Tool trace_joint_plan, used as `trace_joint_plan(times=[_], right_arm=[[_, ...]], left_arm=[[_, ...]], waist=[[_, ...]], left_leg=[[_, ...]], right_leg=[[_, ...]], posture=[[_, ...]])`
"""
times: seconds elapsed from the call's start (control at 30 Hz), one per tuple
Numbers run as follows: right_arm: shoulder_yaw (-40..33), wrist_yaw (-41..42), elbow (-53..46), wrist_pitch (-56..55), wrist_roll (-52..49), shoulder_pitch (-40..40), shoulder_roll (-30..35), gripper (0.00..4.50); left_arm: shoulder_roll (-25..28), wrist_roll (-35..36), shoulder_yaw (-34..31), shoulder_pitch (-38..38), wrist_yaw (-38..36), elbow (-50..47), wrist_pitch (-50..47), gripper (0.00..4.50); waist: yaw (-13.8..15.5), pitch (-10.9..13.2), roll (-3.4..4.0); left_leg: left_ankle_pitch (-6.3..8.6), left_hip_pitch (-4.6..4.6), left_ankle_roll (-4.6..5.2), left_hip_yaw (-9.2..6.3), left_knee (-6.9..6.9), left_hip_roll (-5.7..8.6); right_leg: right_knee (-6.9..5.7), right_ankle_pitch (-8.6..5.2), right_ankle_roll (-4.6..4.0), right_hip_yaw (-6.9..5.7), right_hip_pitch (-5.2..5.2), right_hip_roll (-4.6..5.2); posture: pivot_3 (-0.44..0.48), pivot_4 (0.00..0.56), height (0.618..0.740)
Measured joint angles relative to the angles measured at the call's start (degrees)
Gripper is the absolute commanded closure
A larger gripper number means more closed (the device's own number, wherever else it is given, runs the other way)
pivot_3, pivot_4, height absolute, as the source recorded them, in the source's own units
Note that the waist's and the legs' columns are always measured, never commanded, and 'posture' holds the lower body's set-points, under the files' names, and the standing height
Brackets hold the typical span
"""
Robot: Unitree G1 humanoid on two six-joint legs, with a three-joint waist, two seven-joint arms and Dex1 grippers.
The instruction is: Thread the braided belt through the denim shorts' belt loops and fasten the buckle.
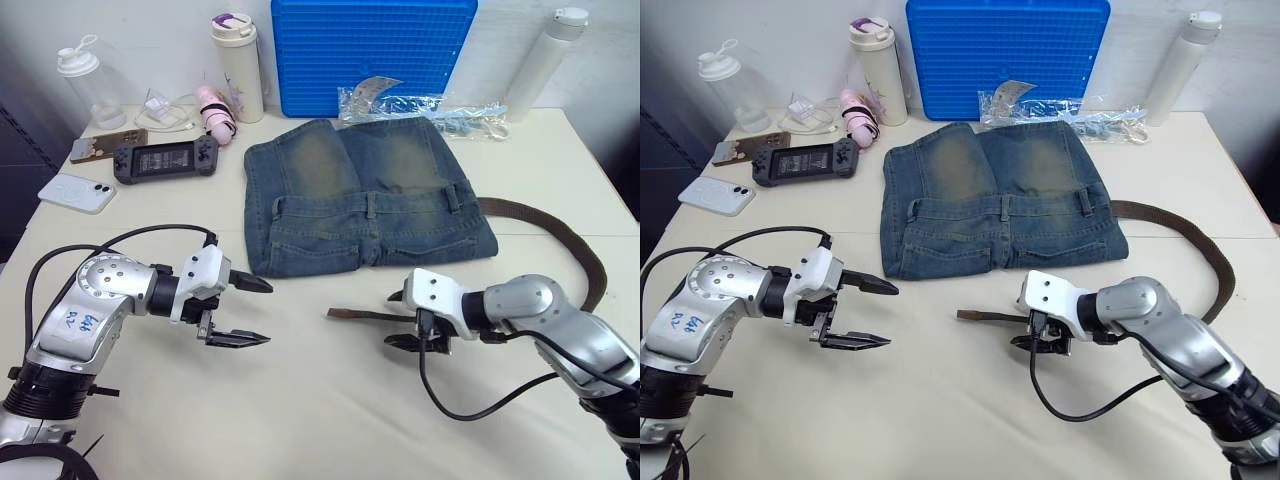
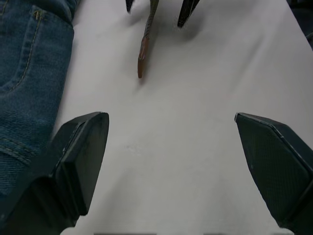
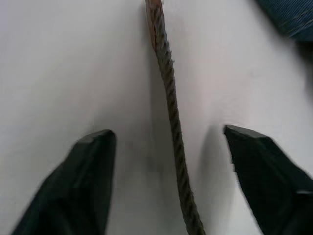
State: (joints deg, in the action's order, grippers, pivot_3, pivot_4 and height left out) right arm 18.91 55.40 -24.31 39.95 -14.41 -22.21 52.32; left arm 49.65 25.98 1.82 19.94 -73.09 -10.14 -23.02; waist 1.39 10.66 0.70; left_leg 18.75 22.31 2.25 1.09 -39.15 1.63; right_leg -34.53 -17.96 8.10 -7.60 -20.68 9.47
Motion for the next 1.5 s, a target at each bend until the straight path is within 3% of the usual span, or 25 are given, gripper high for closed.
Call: trace_joint_plan(times=[0.1,0.17,0.3,0.5,0.7,0.87,0.97,1.03,1.1,1.13,1.23,1.37,1.4,1.47,1.5], right_arm=[[0.0,-1.1,0.0,1.6,0.0,-0.6,-2.3,3.79],[-1.2,-1.0,-0.1,2.6,-1.0,-0.9,-2.8,4.45],[-9.9,-0.2,-1.7,9.3,-11.8,-1.4,-6.9,4.45],[-27.6,3.2,-2.4,20.9,-30.0,-2.2,-2.7,4.45],[-31.0,0.8,-2.7,24.9,-36.9,-2.2,-2.6,4.45],[-32.4,-3.3,-3.8,25.7,-40.5,-0.8,-3.0,4.45],[-32.7,-5.1,-4.1,25.8,-41.6,-0.6,-3.0,4.5],[-32.7,-6.2,-4.4,25.8,-42.2,-0.3,-3.0,4.5],[-32.7,-6.9,-4.6,25.8,-42.9,0.3,-3.0,4.5],[-32.7,-7.1,-4.6,25.8,-43.0,0.3,-3.0,4.5],[-32.7,-7.9,-4.7,25.8,-43.5,0.4,-3.0,4.5],[-33.7,-10.8,-4.8,26.1,-44.5,1.8,-3.0,4.5],[-34.2,-11.8,-4.9,26.4,-45.0,2.2,-3.0,3.85],[-35.6,-13.3,-4.8,26.4,-45.9,3.2,-3.0,3.31],[-37.0,-14.1,-4.6,26.4,-46.0,3.7,-3.0,2.8]], left_arm=[[-0.2,2.0,-2.1,0.5,0.3,0.7,-1.5,0.0],[-1.9,3.4,-3.4,2.0,1.6,2.0,-3.2,0.0],[-7.5,10.0,-5.2,6.4,6.5,2.1,-11.5,0.0],[-15.8,15.9,-7.0,10.8,15.7,2.1,-21.0,0.0],[-23.8,18.4,-5.0,13.9,21.5,2.2,-26.3,0.0],[-27.2,18.8,-2.7,15.7,23.2,2.3,-28.5,0.0],[-28.5,18.8,-1.6,16.0,23.4,3.0,-28.8,0.72],[-28.6,18.7,-0.4,16.3,22.9,3.7,-28.9,1.65],[-29.1,18.5,-0.1,17.0,23.0,4.6,-28.9,2.9],[-29.4,18.5,-0.1,17.3,23.0,4.7,-28.8,3.07],[-30.6,18.5,0.3,18.9,22.8,5.7,-28.8,4.31],[-32.4,18.3,0.7,19.7,22.8,8.1,-28.7,4.47],[-32.7,18.2,0.9,19.9,22.8,8.6,-28.7,4.5],[-33.4,18.1,1.1,20.3,22.8,9.0,-28.6,4.5],[-33.6,18.1,1.1,20.8,22.9,9.2,-28.5,4.5]], waist=[[-0.1,0.0,-0.03],[0.1,0.0,-0.05],[0.2,0.1,-0.18],[0.1,0.1,-0.2],[0.1,0.1,-0.24],[0.1,0.1,-0.25],[0.1,0.1,-0.25],[0.1,0.1,-0.24],[0.1,0.1,-0.25],[0.1,0.1,-0.25],[0.3,0.1,-0.26],[0.2,0.1,-0.26],[0.2,0.1,-0.27],[0.2,0.1,-0.27],[0.3,0.1,-0.28]], left_leg=[[-0.01,-0.02,-0.02,0.01,-0.01,-0.02],[-0.01,-0.02,-0.01,-0.02,-0.06,-0.01],[-0.04,0.0,0.02,-0.24,-0.11,0.04],[-0.03,-0.03,0.03,-0.34,-0.08,0.11],[-0.06,-0.02,0.02,-0.27,-0.09,0.11],[-0.06,-0.02,0.02,-0.25,-0.09,0.13],[-0.07,-0.03,0.02,-0.25,-0.09,0.13],[-0.08,-0.03,0.02,-0.23,-0.09,0.13],[-0.08,-0.01,0.02,-0.23,-0.09,0.13],[-0.08,-0.01,0.03,-0.23,-0.09,0.14],[-0.09,-0.01,0.04,-0.24,-0.09,0.15],[-0.09,-0.01,0.05,-0.24,-0.08,0.15],[-0.1,-0.01,0.05,-0.23,-0.09,0.15],[-0.1,0.0,0.05,-0.22,-0.09,0.16],[-0.1,0.01,0.06,-0.22,-0.09,0.16]], right_leg=[[-0.05,0.0,0.0,0.01,0.0,-0.01],[-0.11,0.0,0.0,0.0,0.01,-0.01],[-0.23,0.01,0.02,-0.04,0.05,-0.01],[-0.26,0.01,0.02,-0.07,0.11,0.0],[-0.22,0.01,0.02,-0.04,0.11,0.01],[-0.22,0.01,0.02,-0.03,0.11,0.02],[-0.21,0.01,0.02,-0.03,0.11,0.02],[-0.21,0.01,0.02,-0.02,0.11,0.02],[-0.19,0.01,0.02,-0.02,0.11,0.02],[-0.18,0.01,0.02,-0.02,0.11,0.02],[-0.18,0.02,0.02,-0.02,0.12,0.03],[-0.17,0.01,0.02,-0.04,0.12,0.03],[-0.17,0.01,0.02,-0.03,0.12,0.03],[-0.15,0.02,0.02,-0.02,0.12,0.04],[-0.14,0.02,0.02,-0.02,0.12,0.04]], posture=[[0.0,0.15,0.693],[0.0,0.15,0.693],[0.0,0.15,0.693],[0.0,0.15,0.693],[0.0,0.15,0.693],[0.0,0.15,0.693],[0.0,0.15,0.693],[0.0,0.15,0.693],[0.0,0.15,0.693],[0.0,0.15,0.693],[0.0,0.15,0.693],[0.0,0.15,0.693],[0.0,0.15,0.693],[0.0,0.15,0.693],[0.0,0.15,0.693]])
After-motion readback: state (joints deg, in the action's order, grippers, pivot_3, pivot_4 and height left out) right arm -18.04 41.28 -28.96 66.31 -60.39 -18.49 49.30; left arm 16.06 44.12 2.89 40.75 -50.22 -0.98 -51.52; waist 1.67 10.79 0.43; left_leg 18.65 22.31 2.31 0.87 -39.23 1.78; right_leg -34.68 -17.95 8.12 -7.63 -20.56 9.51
